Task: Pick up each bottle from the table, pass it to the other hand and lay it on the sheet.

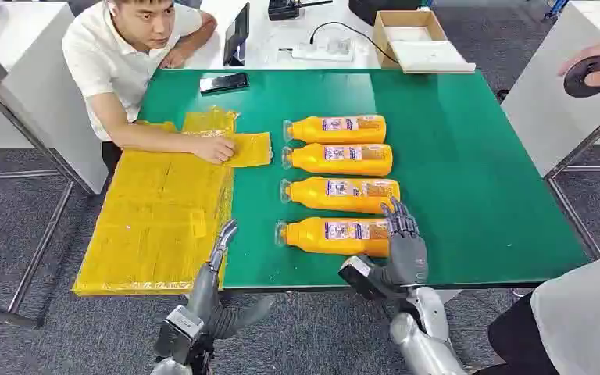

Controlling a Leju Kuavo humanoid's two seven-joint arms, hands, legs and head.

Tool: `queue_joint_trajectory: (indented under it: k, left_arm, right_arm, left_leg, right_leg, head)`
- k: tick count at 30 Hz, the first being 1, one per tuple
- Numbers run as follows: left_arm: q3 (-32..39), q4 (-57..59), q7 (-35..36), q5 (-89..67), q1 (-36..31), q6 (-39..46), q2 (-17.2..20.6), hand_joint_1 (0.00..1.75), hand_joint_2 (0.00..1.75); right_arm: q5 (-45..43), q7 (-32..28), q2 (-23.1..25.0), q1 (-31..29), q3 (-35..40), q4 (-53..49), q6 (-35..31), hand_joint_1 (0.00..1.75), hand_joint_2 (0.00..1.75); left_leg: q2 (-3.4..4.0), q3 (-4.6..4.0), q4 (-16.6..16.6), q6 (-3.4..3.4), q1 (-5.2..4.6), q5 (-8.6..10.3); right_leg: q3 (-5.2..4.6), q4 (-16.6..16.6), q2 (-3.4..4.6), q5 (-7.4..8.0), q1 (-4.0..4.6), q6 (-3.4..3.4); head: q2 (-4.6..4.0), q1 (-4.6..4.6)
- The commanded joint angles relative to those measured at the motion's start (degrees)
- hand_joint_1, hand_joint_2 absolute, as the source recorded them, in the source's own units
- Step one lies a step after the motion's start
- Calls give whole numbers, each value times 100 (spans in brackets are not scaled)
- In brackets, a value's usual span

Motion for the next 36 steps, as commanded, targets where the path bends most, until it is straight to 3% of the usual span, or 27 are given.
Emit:
queue_joint_trajectory:
  k: [1,5,22,26,27,28,29,36]
  left_arm:
    - [71,372,29,-10,-168,-54,-8,0,175]
    - [82,329,127,10,-158,-153,-2,0,175]
    - [116,154,315,276,-95,-540,-11,0,175]
    - [106,119,352,369,-111,-732,-18,0,175]
    - [107,120,366,413,-121,-795,-26,0,175]
    - [111,124,391,475,-130,-870,-33,0,175]
    - [120,125,425,555,-141,-979,-38,0,175]
    - [116,115,450,648,-185,-1136,-45,0,175]
  right_arm:
    - [-59,335,-164,-622,435,1366,396,0,175]
    - [292,874,-225,-781,721,1778,787,0,175]
    - [669,1381,-234,-946,1038,1843,1223,0,175]
    - [876,1489,-260,-1085,1249,2022,1596,0,175]
    - [890,1488,-255,-1127,1284,2073,1714,21,175]
    - [910,1492,-256,-1159,1321,2114,1808,134,175]
    - [972,1540,-251,-1206,1397,2172,1932,173,175]
    - [1137,1671,-261,-1355,1584,2318,2210,175,175]
  left_leg:
    - [6,15,-6,-6,4,-2]
    - [9,23,-7,-9,6,-6]
    - [8,46,-6,-12,10,-3]
    - [7,47,-4,-12,9,-2]
    - [9,47,-4,-9,6,-2]
    - [9,48,-2,-7,5,-2]
    - [8,52,-3,-7,5,-2]
    - [10,79,-4,-11,9,-1]
  right_leg:
    - [14,-7,0,-1,5,-7]
    - [24,-8,0,-4,8,-11]
    - [44,-12,-10,-2,13,-15]
    - [47,-10,-9,-1,11,-14]
    - [45,-7,-6,-1,8,-11]
    - [45,-6,-3,0,7,-8]
    - [48,-6,-4,-1,7,-8]
    - [74,-12,-7,2,12,-13]
  head:
    - [-2,-2]
    - [0,-2]
    - [0,-2]
    - [0,-2]
    - [-2,-2]
    - [-2,-2]
    - [-2,-2]
    - [0,0]
